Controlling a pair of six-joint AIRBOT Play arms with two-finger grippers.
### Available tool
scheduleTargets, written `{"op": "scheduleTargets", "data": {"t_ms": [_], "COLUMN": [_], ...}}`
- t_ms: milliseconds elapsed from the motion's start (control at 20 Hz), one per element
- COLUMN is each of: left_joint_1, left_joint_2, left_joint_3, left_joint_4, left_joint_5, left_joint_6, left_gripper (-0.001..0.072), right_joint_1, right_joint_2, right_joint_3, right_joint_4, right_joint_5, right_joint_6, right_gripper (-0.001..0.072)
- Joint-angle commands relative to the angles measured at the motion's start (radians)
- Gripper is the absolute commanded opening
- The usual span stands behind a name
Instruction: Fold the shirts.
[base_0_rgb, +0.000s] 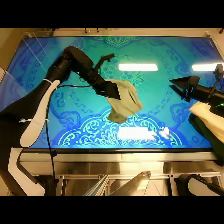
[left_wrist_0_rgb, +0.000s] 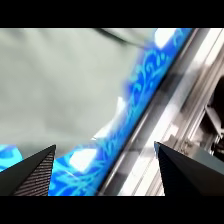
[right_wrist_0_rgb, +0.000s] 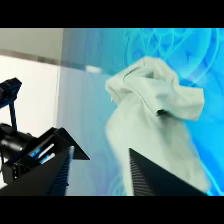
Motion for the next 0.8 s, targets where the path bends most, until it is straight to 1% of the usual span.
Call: {"op": "scheduleTargets", "data": {"t_ms": [0,50,100,200,250,350,400,500,550,750], "left_joint_1": [0.011,0.042,0.082,0.186,0.241,0.341,0.382,0.426,0.432,0.37], "left_joint_2": [-0.008,0.003,0.029,0.096,0.121,0.126,0.107,0.036,-0.003,-0.148], "left_joint_3": [0.019,0.015,-0.016,-0.132,-0.193,-0.277,-0.299,-0.288,-0.265,-0.104], "left_joint_4": [0.115,0.152,0.178,0.195,0.193,0.169,0.123,0.008,-0.02,-0.027], "left_joint_5": [0.097,0.118,0.105,0.003,-0.068,-0.188,-0.216,-0.219,-0.216,-0.224], "left_joint_6": [-0.033,-0.047,-0.053,-0.053,-0.059,-0.078,-0.078,-0.077,-0.077,-0.086], "left_gripper": [0.0716,0.0716,0.0716,0.0716,0.0716,0.0709,0.0709,0.0709,0.0709,0.0709], "right_joint_1": [0.001,0.005,0.021,0.089,0.134,0.224,0.266,0.335,0.355,0.381], "right_joint_2": [-0.009,-0.01,-0.01,-0.013,-0.024,-0.063,-0.091,-0.169,-0.206,-0.289], "right_joint_3": [-0.001,-0.002,-0.003,-0.019,-0.021,-0.02,-0.02,-0.019,-0.019,-0.019], "right_joint_4": [-0.128,-0.19,-0.262,-0.406,-0.43,-0.399,-0.38,-0.343,-0.324,-0.196], "right_joint_5": [0.056,0.063,0.056,-0.002,-0.05,-0.148,-0.195,-0.251,-0.26,-0.261], "right_joint_6": [0.067,0.1,0.136,0.211,0.232,0.245,0.246,0.245,0.244,0.141], "right_gripper": [0.0522,0.0522,0.0522,0.0534,0.0534,0.0534,0.0534,0.0533,0.0532,0.0529]}}
